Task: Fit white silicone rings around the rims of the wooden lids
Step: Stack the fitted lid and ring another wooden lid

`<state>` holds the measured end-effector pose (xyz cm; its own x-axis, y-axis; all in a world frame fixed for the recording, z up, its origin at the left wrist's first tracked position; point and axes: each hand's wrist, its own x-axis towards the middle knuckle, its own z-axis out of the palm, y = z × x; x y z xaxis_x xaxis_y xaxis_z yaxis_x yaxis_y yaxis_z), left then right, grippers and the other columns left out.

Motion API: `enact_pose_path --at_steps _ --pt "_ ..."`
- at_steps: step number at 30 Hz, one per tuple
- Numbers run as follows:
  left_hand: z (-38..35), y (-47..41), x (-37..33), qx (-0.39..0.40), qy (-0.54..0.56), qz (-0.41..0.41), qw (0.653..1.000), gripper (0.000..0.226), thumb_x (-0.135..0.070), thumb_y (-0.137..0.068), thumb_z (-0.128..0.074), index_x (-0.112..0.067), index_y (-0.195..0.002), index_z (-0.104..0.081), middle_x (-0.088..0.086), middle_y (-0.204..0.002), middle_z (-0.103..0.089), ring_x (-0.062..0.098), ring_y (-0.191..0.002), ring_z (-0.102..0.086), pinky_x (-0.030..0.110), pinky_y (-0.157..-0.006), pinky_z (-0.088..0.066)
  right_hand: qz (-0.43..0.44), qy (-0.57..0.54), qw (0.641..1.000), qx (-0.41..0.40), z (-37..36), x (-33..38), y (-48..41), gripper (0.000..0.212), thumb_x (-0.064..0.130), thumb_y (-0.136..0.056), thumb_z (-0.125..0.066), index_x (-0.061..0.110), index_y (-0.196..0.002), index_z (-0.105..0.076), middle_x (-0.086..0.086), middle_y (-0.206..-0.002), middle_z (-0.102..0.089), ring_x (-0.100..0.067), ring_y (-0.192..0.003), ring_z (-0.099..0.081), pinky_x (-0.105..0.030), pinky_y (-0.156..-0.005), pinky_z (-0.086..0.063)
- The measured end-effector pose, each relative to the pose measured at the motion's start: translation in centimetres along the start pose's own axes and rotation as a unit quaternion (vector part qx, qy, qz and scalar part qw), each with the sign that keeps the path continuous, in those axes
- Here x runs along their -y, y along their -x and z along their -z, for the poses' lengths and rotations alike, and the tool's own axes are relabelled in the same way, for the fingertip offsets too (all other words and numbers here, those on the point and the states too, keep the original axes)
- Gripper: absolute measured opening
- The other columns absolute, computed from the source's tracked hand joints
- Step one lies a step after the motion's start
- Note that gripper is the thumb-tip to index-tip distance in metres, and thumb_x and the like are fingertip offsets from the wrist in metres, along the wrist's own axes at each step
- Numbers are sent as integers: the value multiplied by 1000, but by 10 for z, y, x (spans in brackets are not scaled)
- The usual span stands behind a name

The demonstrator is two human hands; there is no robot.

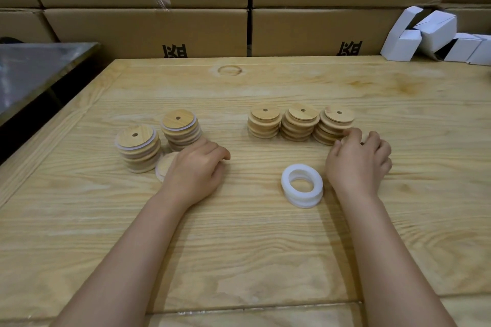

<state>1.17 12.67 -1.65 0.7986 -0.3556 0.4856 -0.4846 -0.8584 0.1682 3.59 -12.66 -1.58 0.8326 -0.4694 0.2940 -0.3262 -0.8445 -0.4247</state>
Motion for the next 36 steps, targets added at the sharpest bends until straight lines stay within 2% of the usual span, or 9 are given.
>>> enact_pose_path --at_steps 5,10,17,21,24,26,28,32,36 --pt "-4 0 -8 9 38 -1 999 35 -17 -76 -35 -6 -81 -69 4 -75 -67 26 -72 -66 33 -54 -52 -5 -19 1000 -24 1 -1 -1 35 9 -88 -49 6 -123 -46 -19 -133 -42 -39 -126 -30 -48 -102 -24" --pt "-7 1 -11 -11 64 2 998 36 -19 -75 -35 -7 -81 -68 3 -74 -67 27 -68 -65 31 -53 -50 8 -44 997 -61 2 0 -1 42 5 -85 -51 7 -127 -47 -18 -135 -42 -39 -125 -29 -46 -105 -20" --pt "-19 0 -17 -40 188 82 978 24 -4 -76 -48 -16 -84 -68 -12 -76 -67 9 -72 -61 30 -66 -51 154 -151 967 -136 8 22 16 37 10 -83 -59 6 -120 -57 -14 -129 -50 -38 -117 -37 -42 -100 -28" --pt "-22 -4 -16 -3 352 189 917 30 1 -89 -50 -26 -86 -63 -9 -75 -68 13 -67 -65 26 -68 -51 264 -189 940 -106 7 40 35 37 13 -81 -65 5 -116 -59 -14 -122 -54 -37 -111 -42 -39 -100 -31" --pt "-18 -8 -18 3 488 210 847 15 -8 -95 -48 -13 -97 -63 8 -83 -70 17 -68 -64 22 -68 -51 329 -203 920 -66 5 50 48 38 20 -80 -66 5 -114 -61 -13 -119 -57 -34 -108 -46 -34 -98 -31" --pt "-15 -9 -21 14 554 198 809 16 -18 -93 -50 -9 -101 -61 10 -83 -68 15 -70 -64 20 -68 -51 363 -207 907 -39 2 55 55 39 21 -77 -69 5 -113 -62 -12 -117 -58 -34 -105 -49 -35 -97 -34" --pt "-14 -9 -24 24 578 178 796 20 -21 -91 -54 -6 -102 -60 8 -82 -65 11 -73 -62 20 -69 -50 389 -210 897 -23 -1 58 60 39 19 -75 -72 6 -110 -63 -11 -115 -59 -32 -103 -49 -36 -95 -39" --pt "-16 -10 -27 32 601 176 779 12 -1 -90 -51 -4 -100 -59 -6 -75 -70 1 -74 -64 13 -67 -49 411 -205 888 4 -3 60 65 40 17 -74 -73 6 -111 -63 -11 -113 -59 -30 -101 -49 -35 -93 -40" --pt "-17 -10 -26 23 597 200 776 14 -1 -92 -50 -2 -103 -58 -4 -72 -71 5 -70 -65 16 -65 -51 406 -208 889 36 3 58 61 46 16 -74 -74 4 -116 -60 -12 -117 -57 -30 -106 -50 -29 -97 -34"
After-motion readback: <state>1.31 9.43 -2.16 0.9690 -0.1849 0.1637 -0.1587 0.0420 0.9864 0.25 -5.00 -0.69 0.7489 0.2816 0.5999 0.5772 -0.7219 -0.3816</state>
